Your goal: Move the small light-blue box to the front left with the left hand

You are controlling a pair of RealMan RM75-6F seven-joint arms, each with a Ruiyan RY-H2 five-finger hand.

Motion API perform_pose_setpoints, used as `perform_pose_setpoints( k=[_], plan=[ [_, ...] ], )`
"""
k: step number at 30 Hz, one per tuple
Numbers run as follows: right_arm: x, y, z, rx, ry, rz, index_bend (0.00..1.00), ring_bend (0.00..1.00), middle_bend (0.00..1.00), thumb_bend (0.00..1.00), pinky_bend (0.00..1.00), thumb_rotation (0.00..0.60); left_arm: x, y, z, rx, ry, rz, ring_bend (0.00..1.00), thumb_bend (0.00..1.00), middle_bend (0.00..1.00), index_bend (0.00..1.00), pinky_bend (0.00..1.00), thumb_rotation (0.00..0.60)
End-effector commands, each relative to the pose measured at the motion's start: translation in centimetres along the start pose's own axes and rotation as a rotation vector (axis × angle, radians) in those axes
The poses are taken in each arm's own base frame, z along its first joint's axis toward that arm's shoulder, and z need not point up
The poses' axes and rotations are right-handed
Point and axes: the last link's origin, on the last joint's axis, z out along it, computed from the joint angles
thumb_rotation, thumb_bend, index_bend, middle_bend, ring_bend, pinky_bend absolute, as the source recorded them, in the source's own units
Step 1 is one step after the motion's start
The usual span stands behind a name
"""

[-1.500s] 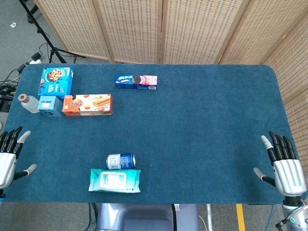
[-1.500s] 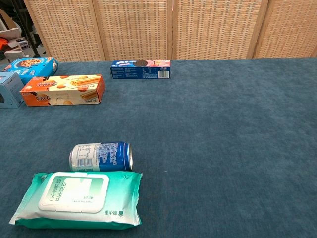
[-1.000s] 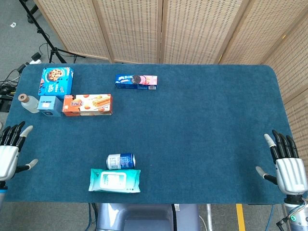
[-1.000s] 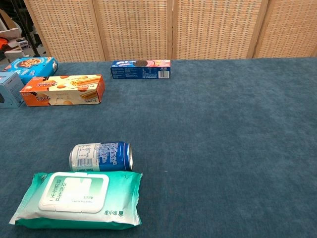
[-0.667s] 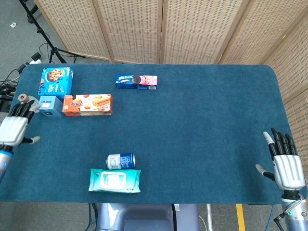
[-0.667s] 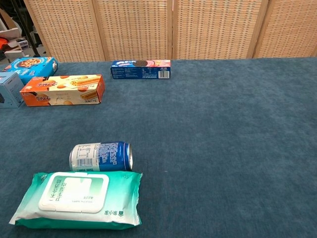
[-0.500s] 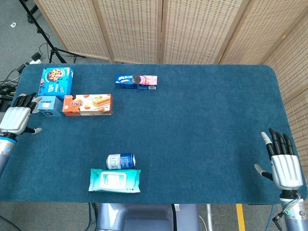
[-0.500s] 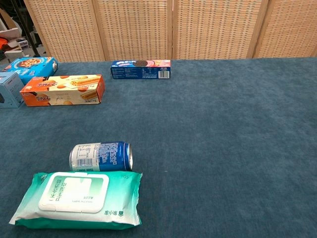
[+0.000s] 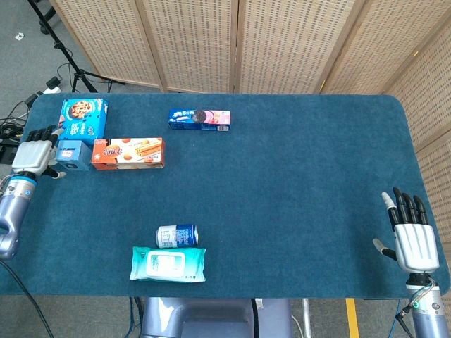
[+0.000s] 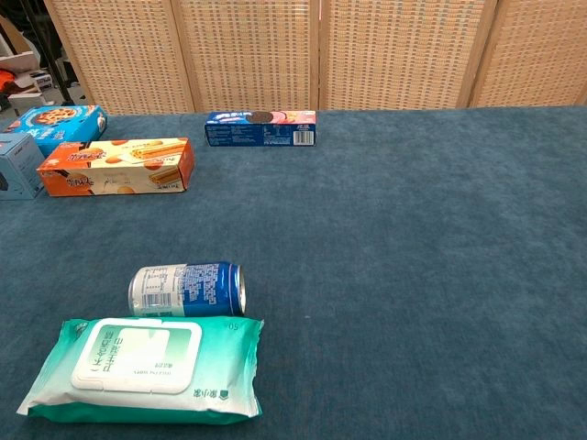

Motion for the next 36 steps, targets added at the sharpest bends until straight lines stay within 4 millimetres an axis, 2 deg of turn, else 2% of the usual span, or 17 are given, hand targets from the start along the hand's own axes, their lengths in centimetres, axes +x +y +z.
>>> perform_pose_setpoints(
  k=[1, 7, 11, 13, 15, 25, 30, 36],
  plan=[
    [-0.1, 0.1, 0.2, -0.010, 0.000, -0.003, 0.00, 0.00, 0.00, 0.00, 0.00, 0.600, -0.6, 1.0, 1.1, 0.022, -0.030, -0.017, 0.00, 0.00, 0.00, 0.00, 0.00, 0.600],
    [-0.3, 0.4, 0.4, -0.027, -0.007, -0.010, 0.00, 0.00, 0.00, 0.00, 0.00, 0.600, -1.1, 0.6, 1.5, 0.075, -0.051, -0.059, 0.00, 0.01, 0.00, 0.00, 0.01, 0.600],
    [-0.4, 0.4, 0.5, -0.031, -0.013, -0.007, 0.00, 0.00, 0.00, 0.00, 0.00, 0.600, -1.4, 0.8, 1.7, 0.080, -0.061, -0.053, 0.02, 0.03, 0.01, 0.00, 0.09, 0.600],
    [-0.4, 0.4, 0.5, -0.030, -0.012, -0.006, 0.00, 0.00, 0.00, 0.00, 0.00, 0.600, -1.4, 1.1, 1.8, 0.073, -0.051, -0.047, 0.09, 0.05, 0.07, 0.03, 0.15, 0.600],
    [-0.3, 0.4, 0.5, -0.029, -0.010, -0.005, 0.00, 0.00, 0.00, 0.00, 0.00, 0.600, -1.1, 1.3, 2.0, 0.069, -0.036, -0.043, 0.17, 0.08, 0.16, 0.11, 0.20, 0.600],
    [-0.1, 0.5, 0.5, -0.032, -0.005, 0.000, 0.00, 0.00, 0.00, 0.00, 0.00, 0.600, -0.8, 3.3, 2.7, 0.042, -0.009, -0.039, 0.35, 0.16, 0.37, 0.30, 0.33, 0.600],
    [0.0, 0.6, 0.4, -0.034, 0.000, 0.003, 0.00, 0.00, 0.00, 0.00, 0.00, 0.600, -0.6, 3.3, 2.6, 0.038, 0.015, -0.054, 0.55, 0.20, 0.58, 0.44, 0.48, 0.600],
    [0.1, 0.4, 0.2, -0.027, -0.001, 0.007, 0.00, 0.00, 0.00, 0.00, 0.00, 0.600, 1.8, 2.4, 1.5, -0.042, 0.140, -0.095, 0.58, 0.22, 0.62, 0.50, 0.50, 0.600]
  ],
)
